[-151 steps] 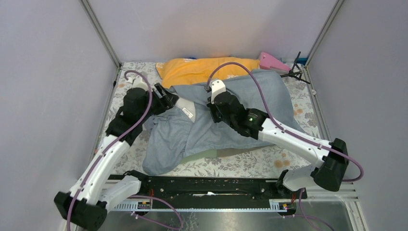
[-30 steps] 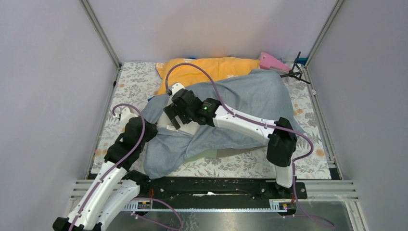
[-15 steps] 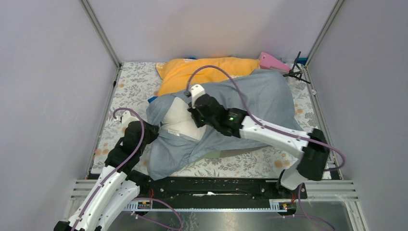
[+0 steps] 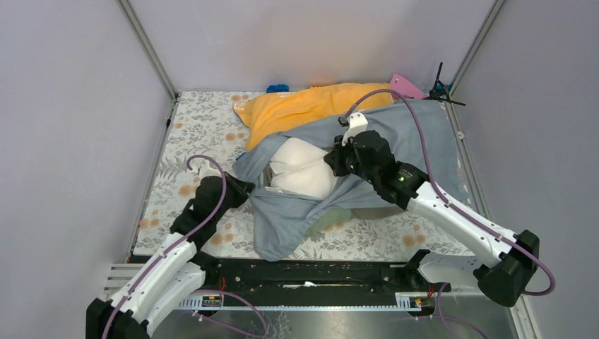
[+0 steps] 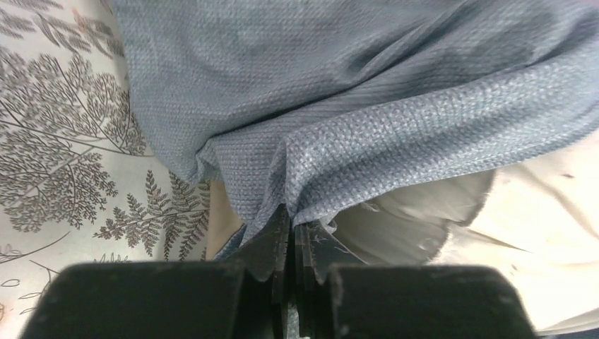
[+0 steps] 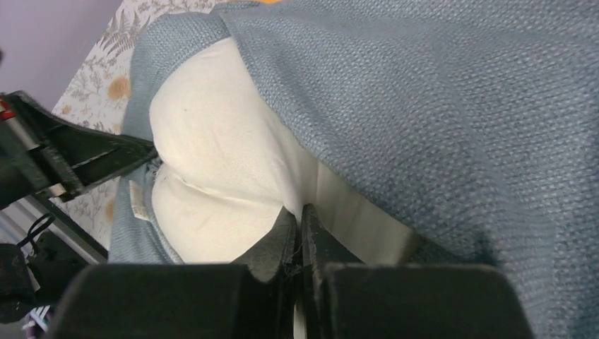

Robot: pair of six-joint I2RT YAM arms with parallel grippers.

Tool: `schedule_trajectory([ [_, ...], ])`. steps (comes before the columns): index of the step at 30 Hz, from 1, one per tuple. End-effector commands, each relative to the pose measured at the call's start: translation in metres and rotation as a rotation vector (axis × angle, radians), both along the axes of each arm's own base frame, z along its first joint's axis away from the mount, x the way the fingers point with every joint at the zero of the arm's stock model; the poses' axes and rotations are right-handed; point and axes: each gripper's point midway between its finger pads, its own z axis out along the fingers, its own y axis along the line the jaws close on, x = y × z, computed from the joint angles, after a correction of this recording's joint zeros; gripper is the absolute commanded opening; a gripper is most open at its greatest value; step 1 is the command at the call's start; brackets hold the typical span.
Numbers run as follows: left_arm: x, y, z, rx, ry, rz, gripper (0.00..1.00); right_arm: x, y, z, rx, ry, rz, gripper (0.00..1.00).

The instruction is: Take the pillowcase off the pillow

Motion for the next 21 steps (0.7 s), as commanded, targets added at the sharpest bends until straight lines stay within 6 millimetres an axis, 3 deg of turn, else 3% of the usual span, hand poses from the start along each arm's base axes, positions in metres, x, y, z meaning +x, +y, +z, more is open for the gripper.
schedule_trajectory([
  [1,-0.01,0.028,-0.073,0.136,0.156,0.075,0.0,0.024,-0.05,0.048,0.03,-0.151,-0.199,0.0],
  [6,-0.009,0.007,-0.087,0.099,0.155,-0.033,0.0,0.008,-0.012,0.034,0.047,-0.077,0.032,0.0],
  [9,-0.007,-0.005,-0.086,0.088,0.141,-0.109,0.0,0.004,0.0,0.023,0.032,-0.025,0.097,0.11],
  [12,-0.007,-0.012,-0.082,0.085,0.132,-0.153,0.02,0.0,0.015,0.02,0.031,0.023,0.172,0.39],
  [14,-0.006,-0.006,-0.081,0.104,0.138,-0.121,0.03,-0.003,0.025,0.021,0.026,0.053,0.212,0.56],
  [21,-0.003,0.002,-0.063,0.117,0.063,-0.088,0.06,-0.013,0.072,0.024,-0.181,-0.037,0.253,0.97],
])
